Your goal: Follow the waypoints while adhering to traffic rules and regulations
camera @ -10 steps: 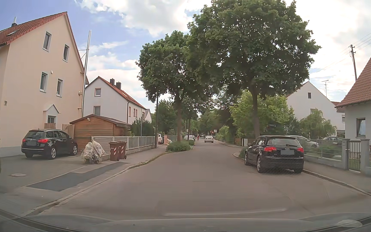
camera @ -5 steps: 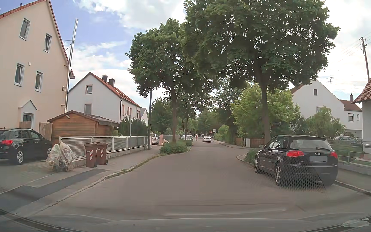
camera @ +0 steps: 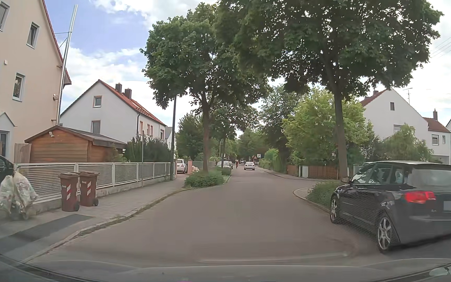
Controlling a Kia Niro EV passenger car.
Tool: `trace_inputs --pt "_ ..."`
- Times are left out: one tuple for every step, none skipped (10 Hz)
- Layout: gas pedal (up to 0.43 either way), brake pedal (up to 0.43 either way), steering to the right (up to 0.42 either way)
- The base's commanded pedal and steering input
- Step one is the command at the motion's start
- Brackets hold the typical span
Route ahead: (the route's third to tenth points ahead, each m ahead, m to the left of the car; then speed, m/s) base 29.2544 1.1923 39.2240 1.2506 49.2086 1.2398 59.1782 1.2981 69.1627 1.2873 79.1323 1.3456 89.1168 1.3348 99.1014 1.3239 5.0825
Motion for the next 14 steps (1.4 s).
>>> trace_inputs --pt "0.000 0.226 0.028" --pt "0.000 0.226 0.026" --pt "0.000 0.226 0.020" --pt "0.000 0.226 0.015" --pt "0.000 0.220 0.012" --pt "0.000 0.213 0.012" --pt "0.000 0.201 0.012" --pt "0.000 0.201 0.012" --pt "0.000 0.189 0.013" --pt "0.000 0.165 0.015" --pt "0.000 0.152 0.015" --pt "0.000 0.152 0.016" --pt "0.000 0.152 0.019" --pt "0.000 0.152 0.024"
